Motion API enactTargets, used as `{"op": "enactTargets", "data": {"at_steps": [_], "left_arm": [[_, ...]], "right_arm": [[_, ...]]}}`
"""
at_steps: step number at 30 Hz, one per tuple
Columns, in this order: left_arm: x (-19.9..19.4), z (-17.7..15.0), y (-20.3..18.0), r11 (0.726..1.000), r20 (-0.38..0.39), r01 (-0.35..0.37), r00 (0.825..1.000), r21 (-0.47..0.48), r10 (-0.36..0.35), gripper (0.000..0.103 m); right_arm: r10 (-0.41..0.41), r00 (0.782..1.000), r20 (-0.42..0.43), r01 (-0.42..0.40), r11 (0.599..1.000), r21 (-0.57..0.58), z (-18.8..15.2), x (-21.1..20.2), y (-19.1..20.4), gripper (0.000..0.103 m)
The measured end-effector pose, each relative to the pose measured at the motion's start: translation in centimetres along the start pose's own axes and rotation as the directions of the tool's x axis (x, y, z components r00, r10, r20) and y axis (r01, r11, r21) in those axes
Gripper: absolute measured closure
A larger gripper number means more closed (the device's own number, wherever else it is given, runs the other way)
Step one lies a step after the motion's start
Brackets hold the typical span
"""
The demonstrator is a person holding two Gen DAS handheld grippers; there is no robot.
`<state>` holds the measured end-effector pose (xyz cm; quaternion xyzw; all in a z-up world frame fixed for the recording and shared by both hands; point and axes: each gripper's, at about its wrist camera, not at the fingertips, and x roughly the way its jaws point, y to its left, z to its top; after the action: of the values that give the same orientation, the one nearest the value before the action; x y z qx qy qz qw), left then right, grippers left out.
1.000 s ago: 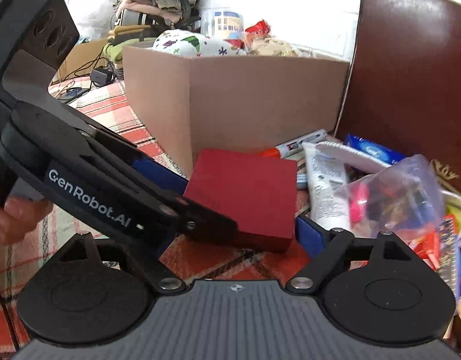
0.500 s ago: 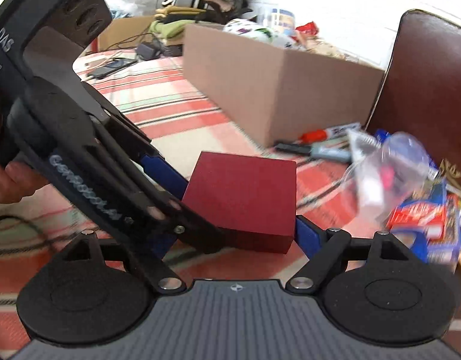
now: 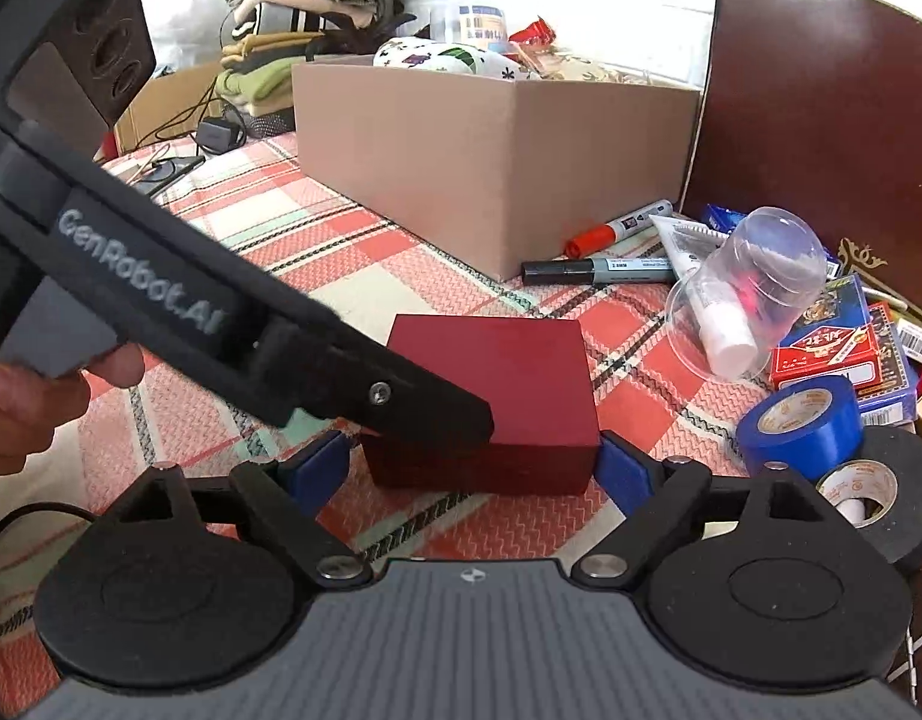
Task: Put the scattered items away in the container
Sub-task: 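Reach the left tool to the dark red square box and grasp it, then lift the red box with the left tool and lower it into the cardboard box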
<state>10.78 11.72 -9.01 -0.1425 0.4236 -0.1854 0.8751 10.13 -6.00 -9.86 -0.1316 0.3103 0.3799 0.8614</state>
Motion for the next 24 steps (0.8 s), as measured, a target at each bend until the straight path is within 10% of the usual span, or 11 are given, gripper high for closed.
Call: {"op": "enactTargets", "data": {"at_steps": [24], "left_arm": [[-2.2, -0.4, -1.5, 0.999, 0.072, -0.031, 0.997, 0.036, 0.029, 0.025]], "right_arm": [[-0.037, 0.998, 0.042, 0.038, 0.998, -0.039, 0.6, -1.7, 1.3, 0.018]]}}
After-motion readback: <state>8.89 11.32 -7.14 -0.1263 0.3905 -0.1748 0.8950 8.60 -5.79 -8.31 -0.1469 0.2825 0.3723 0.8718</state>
